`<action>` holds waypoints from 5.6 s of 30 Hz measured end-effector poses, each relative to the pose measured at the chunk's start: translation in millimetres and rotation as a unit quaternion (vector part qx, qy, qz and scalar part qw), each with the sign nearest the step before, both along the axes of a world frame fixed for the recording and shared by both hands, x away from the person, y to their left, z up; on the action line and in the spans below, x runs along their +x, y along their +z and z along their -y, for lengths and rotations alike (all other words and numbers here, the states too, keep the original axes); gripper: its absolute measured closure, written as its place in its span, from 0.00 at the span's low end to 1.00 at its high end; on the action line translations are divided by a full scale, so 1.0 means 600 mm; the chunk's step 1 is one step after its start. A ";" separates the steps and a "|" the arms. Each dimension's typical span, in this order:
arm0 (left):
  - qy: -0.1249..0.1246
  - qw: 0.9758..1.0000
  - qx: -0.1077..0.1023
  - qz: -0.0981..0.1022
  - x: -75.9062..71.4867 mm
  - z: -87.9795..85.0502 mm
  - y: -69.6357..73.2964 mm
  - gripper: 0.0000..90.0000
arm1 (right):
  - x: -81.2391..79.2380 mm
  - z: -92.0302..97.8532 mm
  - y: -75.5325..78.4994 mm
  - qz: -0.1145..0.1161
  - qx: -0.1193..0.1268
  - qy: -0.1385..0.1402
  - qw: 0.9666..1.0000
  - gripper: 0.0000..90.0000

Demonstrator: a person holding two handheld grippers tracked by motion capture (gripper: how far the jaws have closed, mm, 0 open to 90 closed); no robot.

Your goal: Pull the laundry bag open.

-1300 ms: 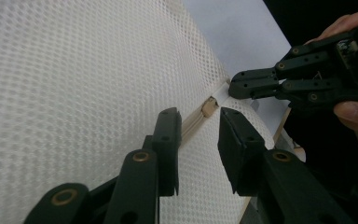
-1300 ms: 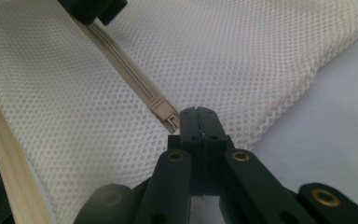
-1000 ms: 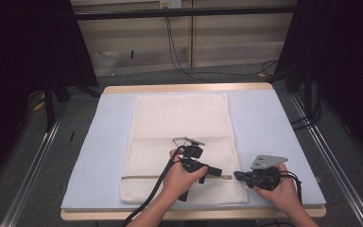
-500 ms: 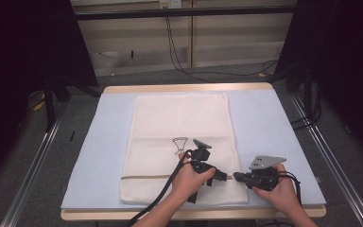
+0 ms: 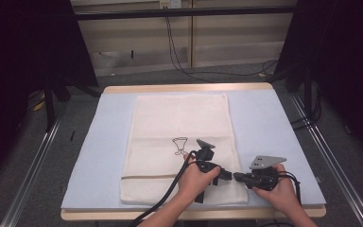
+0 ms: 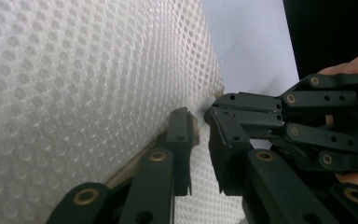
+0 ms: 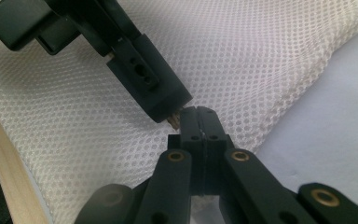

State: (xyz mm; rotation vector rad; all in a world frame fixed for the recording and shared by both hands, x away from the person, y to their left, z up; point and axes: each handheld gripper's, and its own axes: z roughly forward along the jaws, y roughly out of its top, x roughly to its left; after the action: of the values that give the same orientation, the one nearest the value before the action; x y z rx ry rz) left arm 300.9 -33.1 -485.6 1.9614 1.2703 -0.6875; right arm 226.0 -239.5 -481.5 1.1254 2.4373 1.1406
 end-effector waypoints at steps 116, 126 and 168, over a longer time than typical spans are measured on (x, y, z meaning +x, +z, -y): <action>0.036 0.999 -0.020 -0.020 0.010 -0.192 0.017 0.97 | -0.001 -0.003 0.000 0.000 -0.009 0.002 1.000 1.00; 0.038 0.999 -0.004 -0.007 0.012 -0.214 0.018 0.97 | -0.001 -0.003 0.001 -0.001 -0.011 0.001 1.000 1.00; 0.095 0.995 -0.006 -0.005 0.001 -0.342 0.029 0.97 | 0.002 0.001 -0.002 -0.005 0.001 0.006 1.000 1.00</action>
State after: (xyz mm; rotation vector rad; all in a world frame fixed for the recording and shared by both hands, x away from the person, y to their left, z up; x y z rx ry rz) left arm 301.6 172.1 -468.0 1.8020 1.4329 -0.6080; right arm 227.1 -240.0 -482.4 1.1199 2.4542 1.1454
